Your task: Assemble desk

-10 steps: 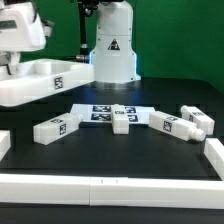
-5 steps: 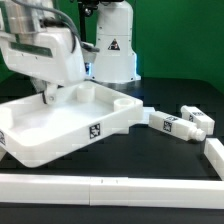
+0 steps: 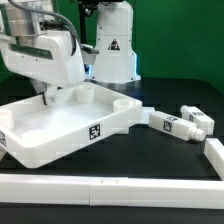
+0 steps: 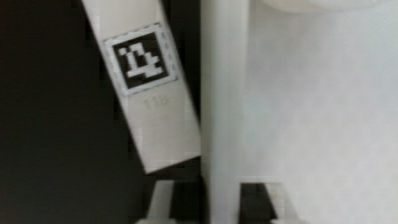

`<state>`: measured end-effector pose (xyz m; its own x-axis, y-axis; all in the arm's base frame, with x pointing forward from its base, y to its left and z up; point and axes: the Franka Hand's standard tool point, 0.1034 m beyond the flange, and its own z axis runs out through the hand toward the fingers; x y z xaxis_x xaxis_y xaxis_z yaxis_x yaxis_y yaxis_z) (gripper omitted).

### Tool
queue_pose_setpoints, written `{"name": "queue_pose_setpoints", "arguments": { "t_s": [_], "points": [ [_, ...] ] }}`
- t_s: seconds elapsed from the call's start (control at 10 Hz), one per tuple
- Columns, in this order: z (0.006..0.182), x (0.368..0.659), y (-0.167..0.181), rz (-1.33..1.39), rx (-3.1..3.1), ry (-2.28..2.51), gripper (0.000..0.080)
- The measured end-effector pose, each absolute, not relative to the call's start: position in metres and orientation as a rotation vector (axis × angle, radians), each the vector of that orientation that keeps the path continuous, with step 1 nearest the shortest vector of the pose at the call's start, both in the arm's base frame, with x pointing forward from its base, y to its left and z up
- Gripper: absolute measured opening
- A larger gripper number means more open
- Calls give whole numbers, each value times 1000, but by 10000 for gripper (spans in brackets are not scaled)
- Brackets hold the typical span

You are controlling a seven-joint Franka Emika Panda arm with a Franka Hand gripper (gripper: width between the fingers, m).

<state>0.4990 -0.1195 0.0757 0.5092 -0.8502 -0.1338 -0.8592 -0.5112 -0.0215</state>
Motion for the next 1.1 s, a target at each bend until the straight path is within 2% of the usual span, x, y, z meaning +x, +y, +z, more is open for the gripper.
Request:
{"name": "queue_pose_setpoints", "arguments": {
  "t_s": [0.2, 0.4, 0.8, 1.1],
  "points": [
    [67, 523, -64, 180, -2420, 1918, 60],
    [63, 547, -45, 145, -2260, 2131, 60],
    [61, 541, -37, 158, -2281, 2132, 59],
    [66, 515, 4, 216, -2159, 2239, 59]
  ]
}}
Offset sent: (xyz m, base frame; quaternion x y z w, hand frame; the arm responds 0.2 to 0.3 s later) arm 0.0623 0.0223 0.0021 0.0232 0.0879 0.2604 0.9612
